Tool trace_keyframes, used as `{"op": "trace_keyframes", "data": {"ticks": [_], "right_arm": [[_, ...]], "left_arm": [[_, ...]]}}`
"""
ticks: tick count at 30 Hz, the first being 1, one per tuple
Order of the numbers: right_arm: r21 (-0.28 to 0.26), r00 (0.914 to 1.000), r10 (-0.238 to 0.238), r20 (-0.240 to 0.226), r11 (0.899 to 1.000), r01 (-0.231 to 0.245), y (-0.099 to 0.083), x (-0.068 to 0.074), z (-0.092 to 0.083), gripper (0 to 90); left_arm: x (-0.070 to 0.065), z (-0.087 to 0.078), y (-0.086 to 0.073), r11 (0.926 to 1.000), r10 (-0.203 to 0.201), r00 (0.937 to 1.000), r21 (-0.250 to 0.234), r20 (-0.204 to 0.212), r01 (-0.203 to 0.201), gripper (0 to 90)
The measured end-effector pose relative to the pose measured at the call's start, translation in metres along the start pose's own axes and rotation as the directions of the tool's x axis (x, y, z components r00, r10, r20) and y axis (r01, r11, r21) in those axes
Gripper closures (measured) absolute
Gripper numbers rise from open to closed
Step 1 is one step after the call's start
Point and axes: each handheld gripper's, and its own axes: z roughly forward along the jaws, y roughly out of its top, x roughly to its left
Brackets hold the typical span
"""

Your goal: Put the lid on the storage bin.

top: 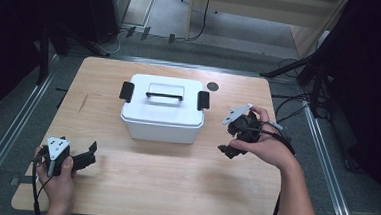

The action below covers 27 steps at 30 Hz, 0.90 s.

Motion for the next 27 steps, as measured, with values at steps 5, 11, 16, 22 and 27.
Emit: {"op": "trace_keyframes", "data": {"ticks": [5,11,16,22,27], "right_arm": [[-0.027,0.9989,0.040,0.023,0.999,-0.039,-0.017,0.004,0.004,0.0],[-0.080,0.9941,0.095,0.053,0.993,-0.090,-0.038,0.006,0.008,0.0],[-0.111,0.9877,0.142,0.066,0.985,-0.134,-0.056,0.009,0.011,0.0],[-0.141,0.9789,0.188,0.078,0.974,-0.176,-0.075,0.012,0.013,0.0],[-0.165,0.9709,0.224,0.084,0.964,-0.208,-0.091,0.016,0.017,0.0]], "left_arm": [[0.000,0.000,0.000,1.0000,0.002,1.0000,-0.001,-0.002,-0.002,0.0],[0.000,0.000,0.000,1.0000,0.003,1.0000,-0.003,-0.002,-0.003,0.0],[-0.001,0.000,0.000,1.0000,0.007,1.0000,0.001,-0.003,-0.007,0.0],[-0.001,0.000,0.000,1.0000,0.010,0.9999,0.002,-0.003,-0.010,0.0],[-0.001,0.000,0.000,0.9999,0.013,0.9999,0.001,-0.004,-0.013,0.0]]}}
